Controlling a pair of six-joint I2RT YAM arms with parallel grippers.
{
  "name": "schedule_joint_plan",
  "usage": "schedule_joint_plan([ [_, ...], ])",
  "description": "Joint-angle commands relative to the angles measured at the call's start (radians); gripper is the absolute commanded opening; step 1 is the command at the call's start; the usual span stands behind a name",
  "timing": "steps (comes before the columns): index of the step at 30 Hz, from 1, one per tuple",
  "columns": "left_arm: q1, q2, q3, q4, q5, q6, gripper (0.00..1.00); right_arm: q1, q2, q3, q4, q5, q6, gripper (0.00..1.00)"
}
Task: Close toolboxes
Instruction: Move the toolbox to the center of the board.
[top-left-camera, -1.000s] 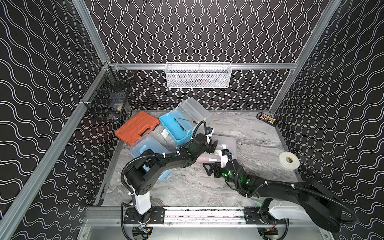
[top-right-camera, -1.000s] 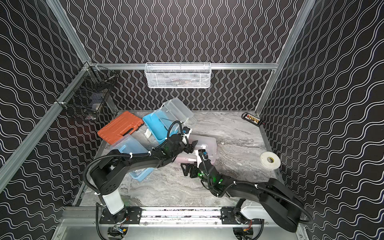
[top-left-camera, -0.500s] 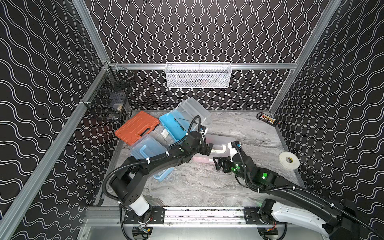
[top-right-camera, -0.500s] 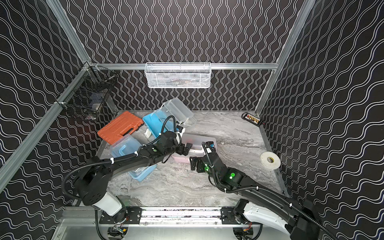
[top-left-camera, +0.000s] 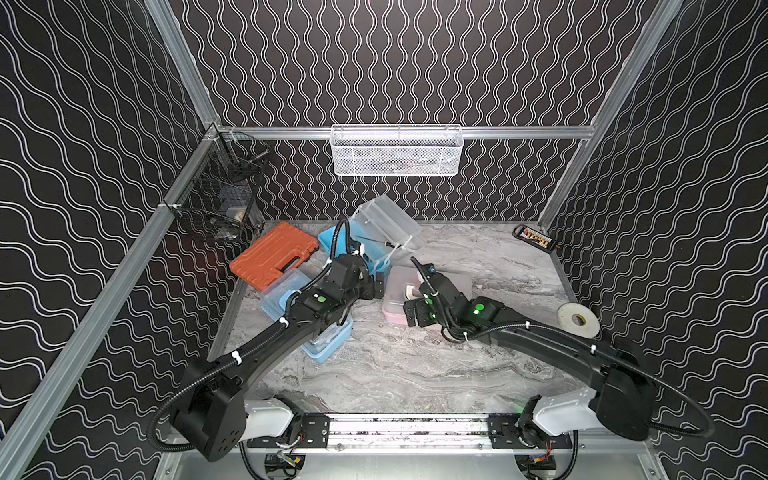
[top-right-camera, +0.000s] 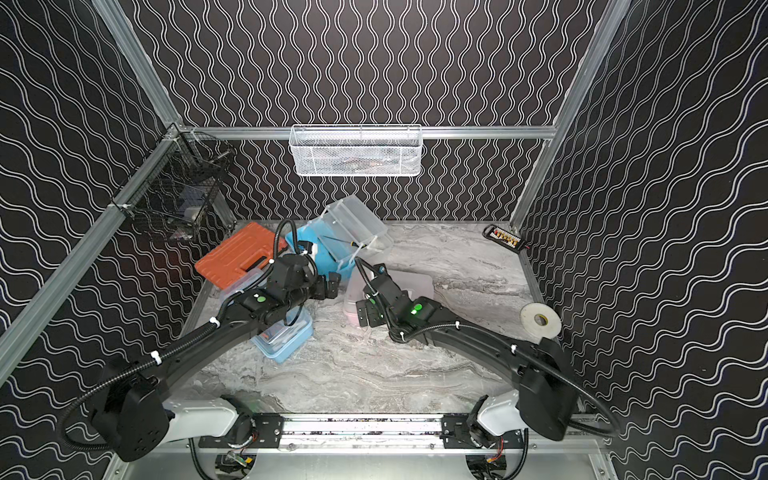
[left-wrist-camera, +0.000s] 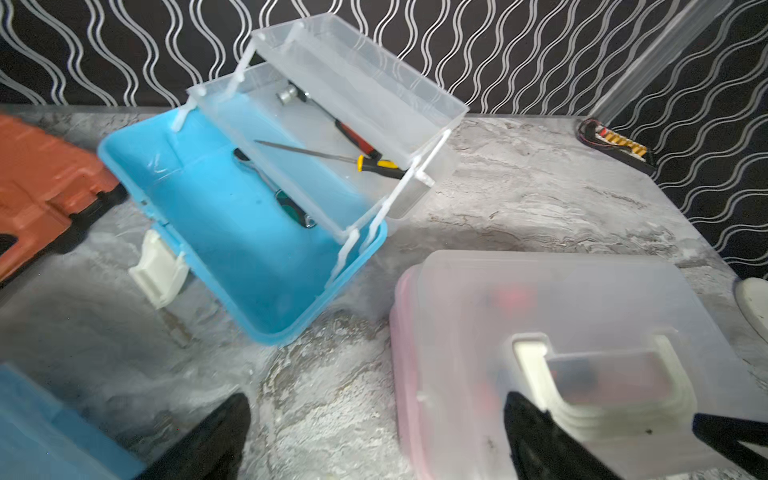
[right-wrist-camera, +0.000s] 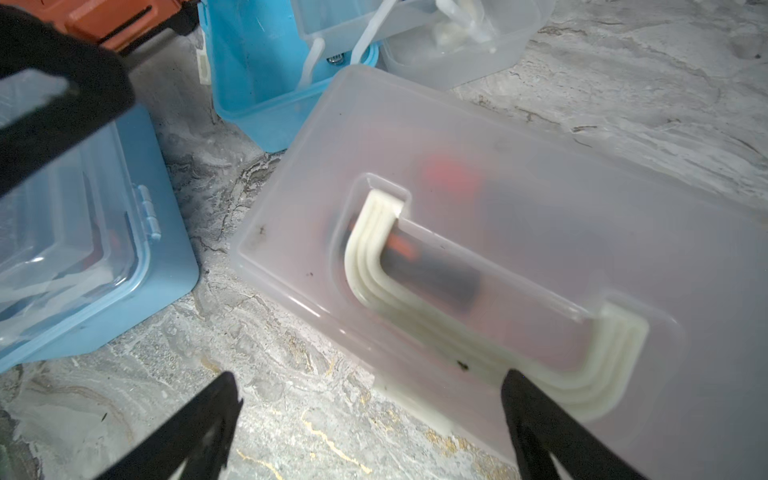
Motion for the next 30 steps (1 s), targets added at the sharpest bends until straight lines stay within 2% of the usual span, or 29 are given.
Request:
schedule_joint_plan([
  [1,0.031,-0.02,-0.026,-0.012,0.01,-0.027,0.99,0.001,0.085,0.092,0.016,-0.023,-0.045,0.99],
  [9,0.105,0.054,-0.005,0.009,0.053,-0.032,0.99,0.002,0.275,0.226,0.004,0.037,-0.033,0.99],
  [14,0.115,0.131,0.058,0.01,0.047,-0.007,0.99,0.001,0.334,0.274,-0.061,0.147,-0.019,0.99],
  [19,0.115,0.221,0.157,-0.021,0.062,0.036,0.99,-0.028,0.333,0.235,-0.067,0.177,-0.013,0.99],
  [30,0.08,0.344,0.24,-0.002,0.093,0.092,0.99,-0.217,0.266,0.088,-0.025,0.126,-0.008,0.99],
])
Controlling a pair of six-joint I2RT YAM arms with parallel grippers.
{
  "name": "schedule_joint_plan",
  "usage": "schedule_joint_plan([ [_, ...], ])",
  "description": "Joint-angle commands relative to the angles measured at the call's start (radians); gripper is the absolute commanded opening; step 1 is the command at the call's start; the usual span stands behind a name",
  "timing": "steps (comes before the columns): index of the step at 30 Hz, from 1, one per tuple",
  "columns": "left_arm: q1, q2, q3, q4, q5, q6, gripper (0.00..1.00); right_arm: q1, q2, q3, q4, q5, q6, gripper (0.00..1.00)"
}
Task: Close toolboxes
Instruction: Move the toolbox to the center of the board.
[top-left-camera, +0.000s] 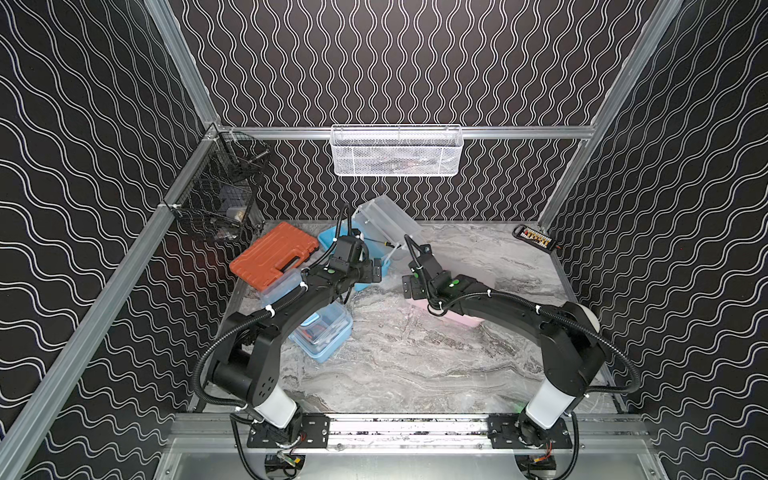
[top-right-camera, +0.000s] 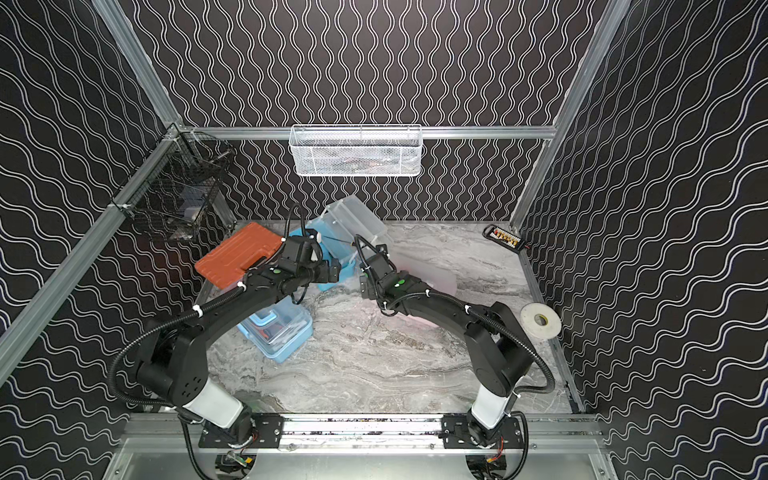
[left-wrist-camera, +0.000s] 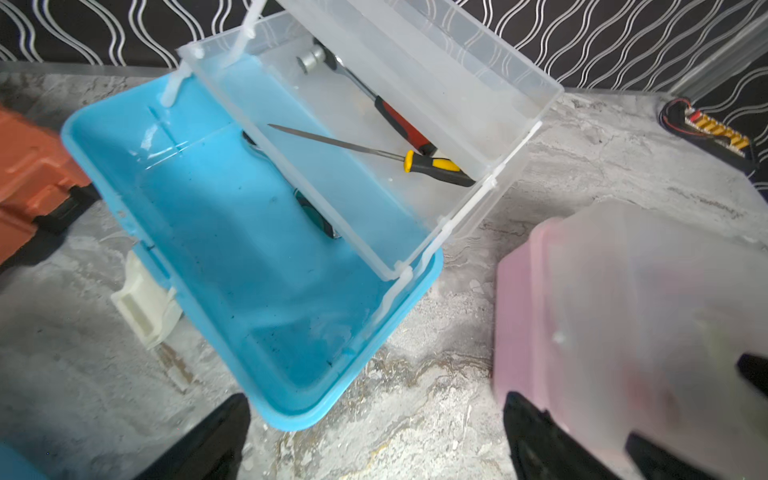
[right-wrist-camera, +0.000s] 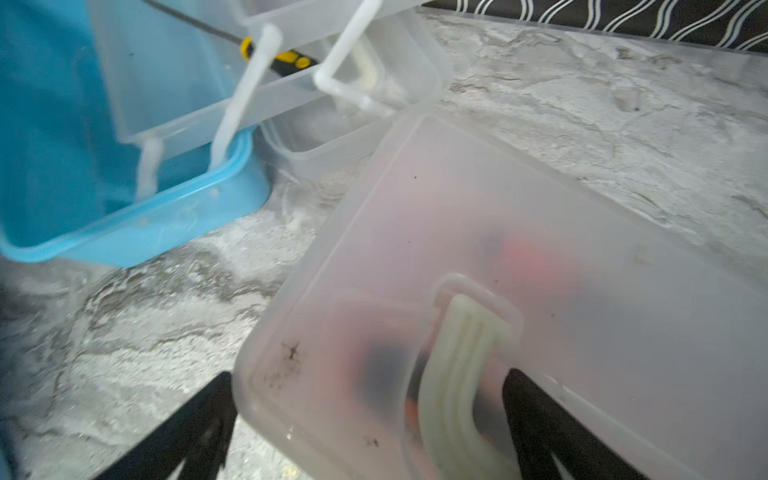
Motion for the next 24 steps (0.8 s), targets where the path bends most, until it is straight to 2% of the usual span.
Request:
schedule_joint_plan([
  [1,-0.023,0.032,0.027,0.007,0.001,0.041,0.99,-0.062,0.001,-0.041,-0.13,-0.022,0.025,0.99],
  [7,-0.066,0.108,0.08,-0.007,-0.03,0.059,0.99,-0.215,0.041,-0.032,-0.101,-0.04,-0.017,0.99],
  [14,-0.076,0.176,0.134,-0.04,-0.068,0.069,0.99,-0.414,0.148,0.046,-0.061,-0.124,-0.069,0.99],
  [18,-0.079,0.214,0.145,-0.043,-0.078,0.069,0.98,-0.47,0.176,0.074,-0.051,-0.181,-0.089,0.99],
  [24,-0.089,0.287,0.15,-0.013,-0.074,0.096,0.96,-0.483,0.135,0.066,-0.044,-0.261,-0.111,0.99],
])
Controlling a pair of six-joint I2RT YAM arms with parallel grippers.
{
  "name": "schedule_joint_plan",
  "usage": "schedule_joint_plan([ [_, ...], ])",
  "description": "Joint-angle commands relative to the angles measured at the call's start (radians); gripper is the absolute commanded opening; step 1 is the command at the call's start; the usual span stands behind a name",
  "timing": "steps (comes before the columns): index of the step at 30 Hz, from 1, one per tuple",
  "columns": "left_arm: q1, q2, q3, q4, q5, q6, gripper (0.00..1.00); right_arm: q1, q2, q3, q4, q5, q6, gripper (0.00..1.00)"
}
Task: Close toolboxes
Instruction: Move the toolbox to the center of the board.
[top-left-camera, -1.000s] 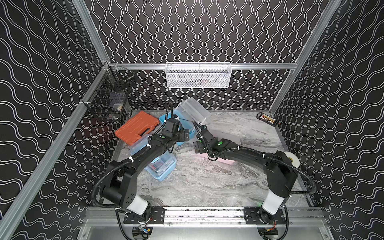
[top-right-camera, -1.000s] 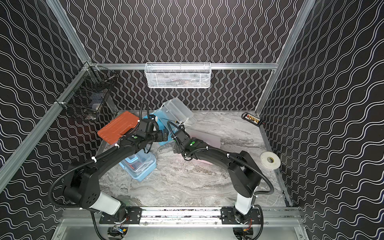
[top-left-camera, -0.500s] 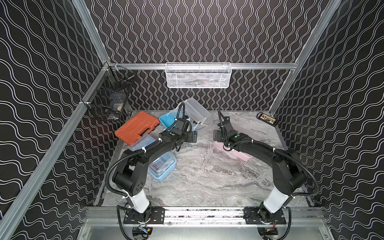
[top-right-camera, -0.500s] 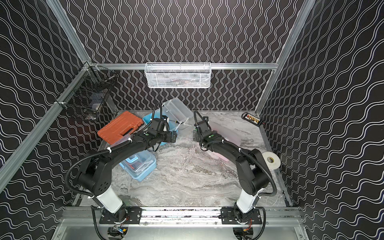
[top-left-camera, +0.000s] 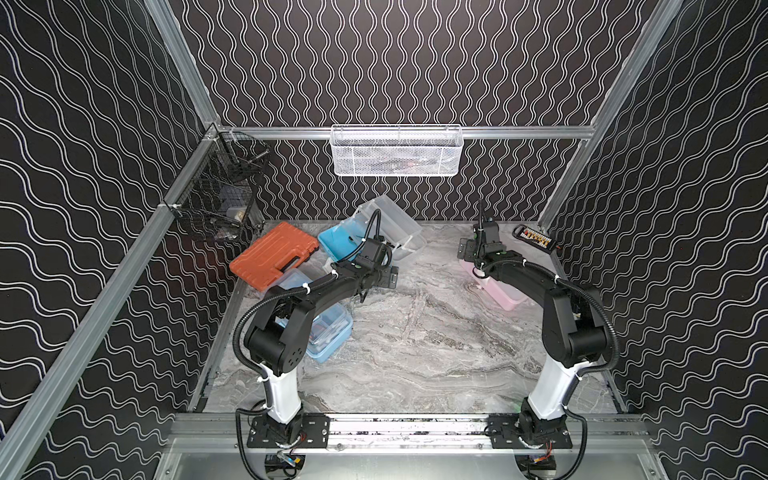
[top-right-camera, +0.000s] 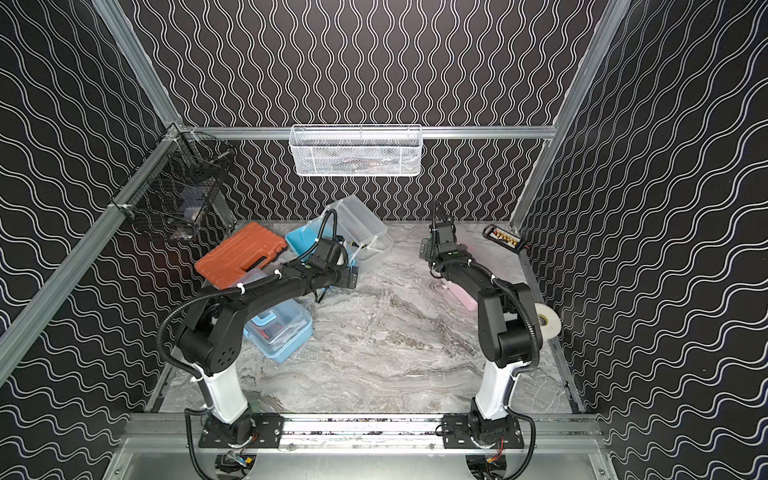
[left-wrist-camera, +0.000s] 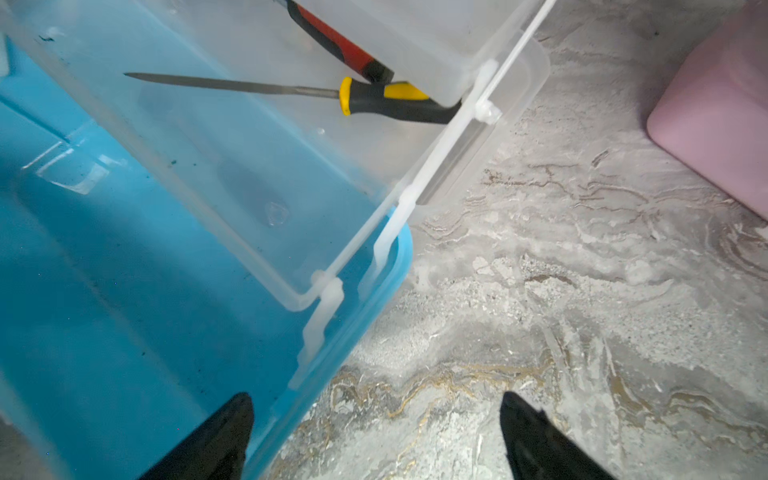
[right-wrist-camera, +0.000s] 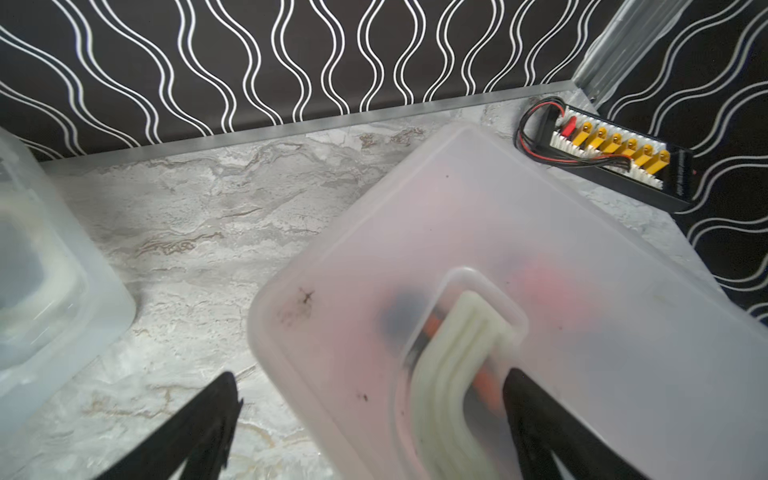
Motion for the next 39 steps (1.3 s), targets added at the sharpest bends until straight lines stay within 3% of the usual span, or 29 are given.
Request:
schedule_joint_plan([
  [1,-0.004,0.04,0.011,0.029,-0.011,0.027,0.95,-0.003,-0.011,-0.025,-0.228,-0.174,0.038,0.99],
  [9,-0.058,0.113,0.008,0.047,0.001,0.028,0.91,0.0,-0.154,-0.044,-0.288,-0.28,0.023,0.99],
  [16,-0.13,0.075,-0.108,0.101,0.01,-0.004,0.9,0.014,-0.255,-0.077,-0.329,-0.397,0.015,0.99],
  [28,-0.253,0.024,-0.226,0.119,-0.001,-0.029,0.88,0.069,-0.382,-0.127,-0.414,-0.457,0.047,0.99],
  [39,-0.327,-0.033,-0.296,0.153,0.03,-0.002,0.88,0.068,-0.245,-0.176,-0.33,-0.535,0.107,0.99],
])
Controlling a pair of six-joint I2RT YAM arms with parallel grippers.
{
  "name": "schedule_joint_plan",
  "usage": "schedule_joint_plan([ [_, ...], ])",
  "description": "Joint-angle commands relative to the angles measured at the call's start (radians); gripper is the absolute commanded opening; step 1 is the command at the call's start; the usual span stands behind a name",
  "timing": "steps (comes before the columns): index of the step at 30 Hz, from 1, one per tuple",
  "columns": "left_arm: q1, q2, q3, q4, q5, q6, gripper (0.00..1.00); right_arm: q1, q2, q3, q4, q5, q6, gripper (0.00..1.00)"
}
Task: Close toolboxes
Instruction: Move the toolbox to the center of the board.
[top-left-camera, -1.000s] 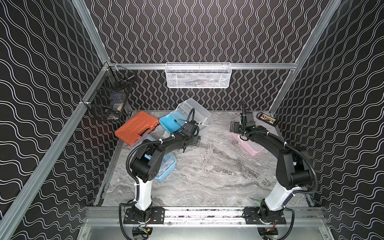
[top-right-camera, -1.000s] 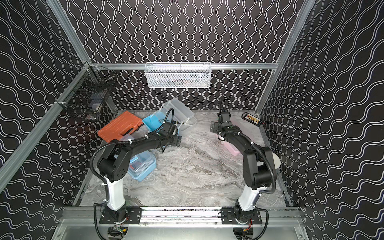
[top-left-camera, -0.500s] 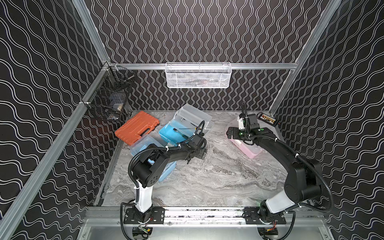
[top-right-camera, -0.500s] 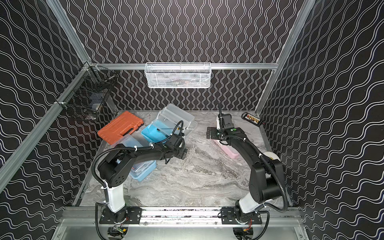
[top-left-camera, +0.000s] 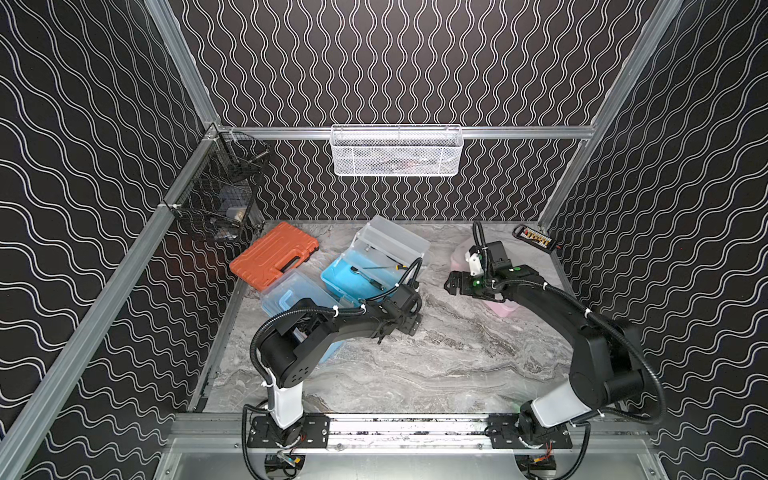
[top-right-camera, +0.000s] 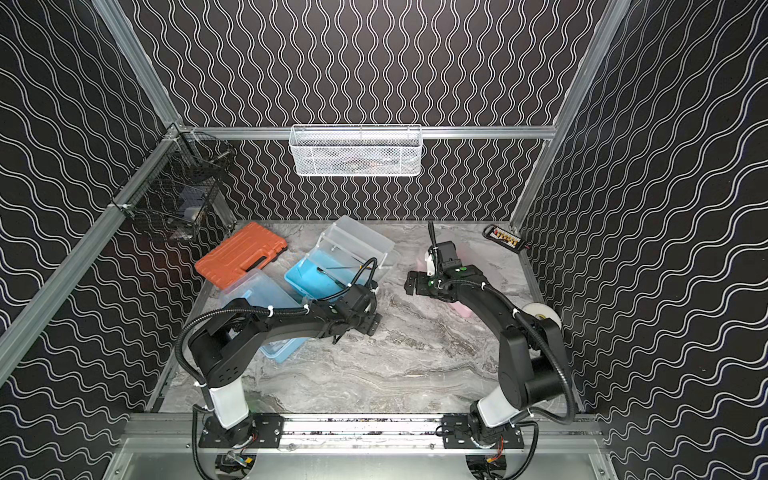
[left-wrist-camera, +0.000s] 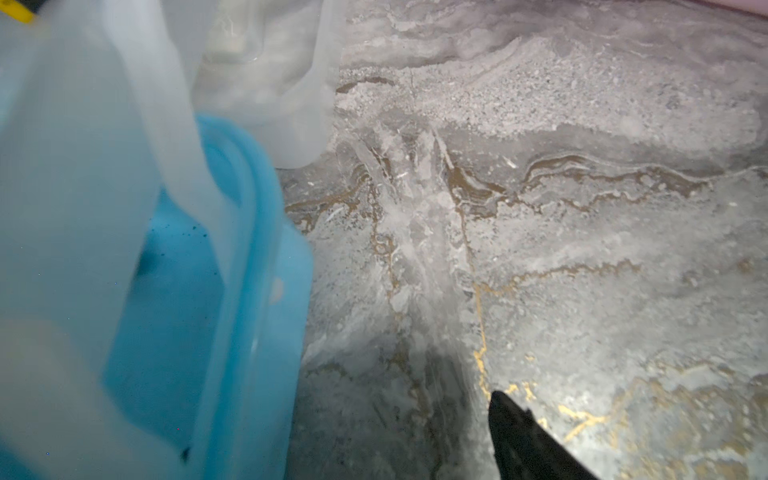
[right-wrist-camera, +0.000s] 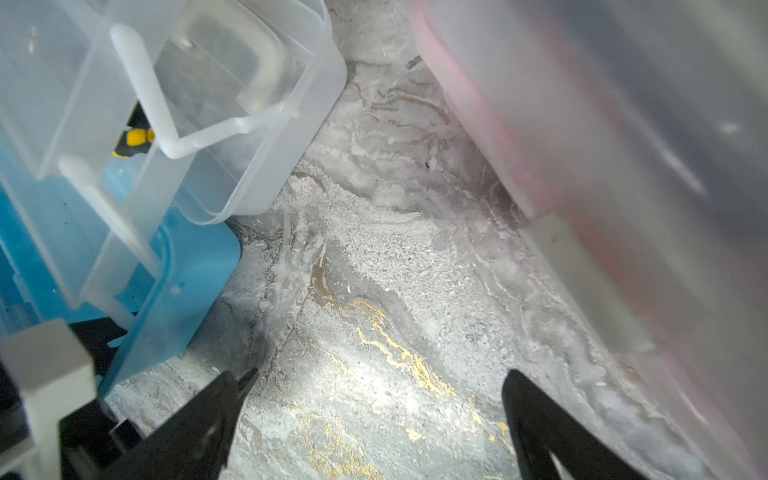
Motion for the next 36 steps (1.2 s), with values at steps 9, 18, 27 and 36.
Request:
schedule_joint_plan([
  [9,-0.09,-0.027,-0.068,0.004,0.146,0.045,0.88,-0.04,0.156,0.159,0.022,0.109,0.003,0.99],
  [18,-0.158,-0.073,-0.138,0.035,0.182,0.078,0.88,-0.164,0.205,0.217,0.03,0.023,-0.004,0.99],
  [27,-0.187,-0.116,-0.187,-0.008,0.241,0.134,0.87,-0.178,0.146,0.155,0.015,-0.068,0.013,0.97],
  [36,-0.19,-0.17,-0.237,-0.012,0.311,0.18,0.86,-0.17,0.041,0.075,0.012,-0.127,0.025,0.91],
])
